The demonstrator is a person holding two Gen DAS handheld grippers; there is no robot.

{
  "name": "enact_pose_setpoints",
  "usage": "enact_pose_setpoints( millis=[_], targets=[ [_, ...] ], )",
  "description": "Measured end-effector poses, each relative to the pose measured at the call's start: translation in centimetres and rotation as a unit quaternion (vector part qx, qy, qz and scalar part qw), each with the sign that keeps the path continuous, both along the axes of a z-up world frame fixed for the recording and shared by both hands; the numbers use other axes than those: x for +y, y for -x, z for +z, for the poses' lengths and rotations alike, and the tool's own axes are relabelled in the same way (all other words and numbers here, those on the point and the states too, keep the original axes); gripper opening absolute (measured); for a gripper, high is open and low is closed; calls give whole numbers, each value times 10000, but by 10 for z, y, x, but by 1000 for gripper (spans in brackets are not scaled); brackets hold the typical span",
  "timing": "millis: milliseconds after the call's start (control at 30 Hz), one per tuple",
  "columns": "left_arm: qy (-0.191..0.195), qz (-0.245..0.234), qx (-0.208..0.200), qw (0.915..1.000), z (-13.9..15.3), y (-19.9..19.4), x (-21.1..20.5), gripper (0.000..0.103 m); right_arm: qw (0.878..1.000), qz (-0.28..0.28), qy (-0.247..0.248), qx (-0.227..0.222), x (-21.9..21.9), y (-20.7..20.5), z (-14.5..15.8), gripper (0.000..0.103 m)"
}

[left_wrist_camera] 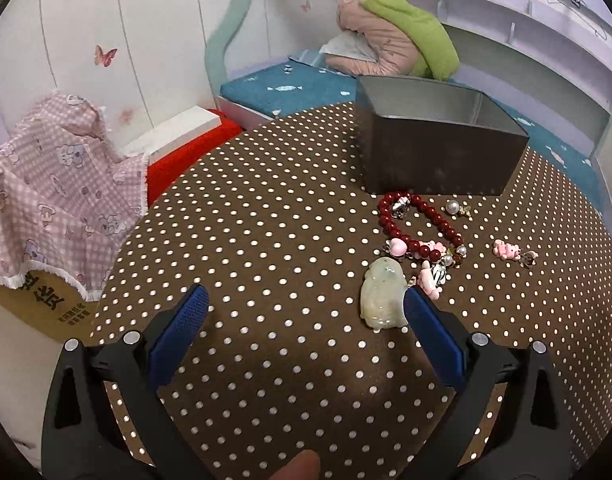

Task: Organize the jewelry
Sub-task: 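Grasp jade pendant with left gripper while right gripper grasps pink charm, then carry pendant in left gripper over box while right carries pink charm there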

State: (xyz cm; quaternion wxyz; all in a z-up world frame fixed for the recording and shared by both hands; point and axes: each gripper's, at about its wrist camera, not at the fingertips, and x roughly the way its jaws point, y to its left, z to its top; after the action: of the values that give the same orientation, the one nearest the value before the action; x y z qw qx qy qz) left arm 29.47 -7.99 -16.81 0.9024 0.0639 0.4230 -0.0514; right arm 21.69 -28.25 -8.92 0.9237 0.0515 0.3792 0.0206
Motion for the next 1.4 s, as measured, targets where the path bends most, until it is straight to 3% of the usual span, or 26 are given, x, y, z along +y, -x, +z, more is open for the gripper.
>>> enact_pose_setpoints(
  millis=[400, 467, 633, 767, 933, 1033, 1100, 1167, 1233, 1400],
  targets=[
    [88, -212, 286, 9993, -17, -16, -10, 94, 9996, 136, 17, 251, 8, -14, -16, 96],
    [296, -258, 322, 9987, -17, -16, -7, 83, 9994, 157, 49, 311, 9, -16, -21, 96],
    [300, -396, 251, 9985, -15, -13, -7, 59, 9981, 304, 130, 521, 12, -27, -40, 96],
    [367, -459, 269, 9979, -12, -10, -4, 32, 9969, 484, 137, 599, 14, -38, -53, 92],
    [582, -445, 340, 9967, -8, -7, 13, 30, 9934, 815, 324, 736, 26, -58, -63, 72],
    [628, -411, 341, 9966, -7, -2, 22, 30, 9907, 992, 412, 837, 33, -67, -72, 54],
    [653, -369, 342, 9966, -6, 2, 27, 29, 9895, 1075, 640, 723, 40, -66, -75, 48],
    [661, -321, 343, 9967, -6, 5, 33, 29, 9889, 1166, 628, 669, 42, -63, -74, 25],
    [665, -289, 337, 9968, -6, 8, 35, 29, 9879, 1216, 694, 670, 43, -60, -75, 10],
    [715, -287, 319, 9965, -1, 11, 31, 29, 9887, 1258, 470, 661, 37, -49, -73, 10]
  ],
)
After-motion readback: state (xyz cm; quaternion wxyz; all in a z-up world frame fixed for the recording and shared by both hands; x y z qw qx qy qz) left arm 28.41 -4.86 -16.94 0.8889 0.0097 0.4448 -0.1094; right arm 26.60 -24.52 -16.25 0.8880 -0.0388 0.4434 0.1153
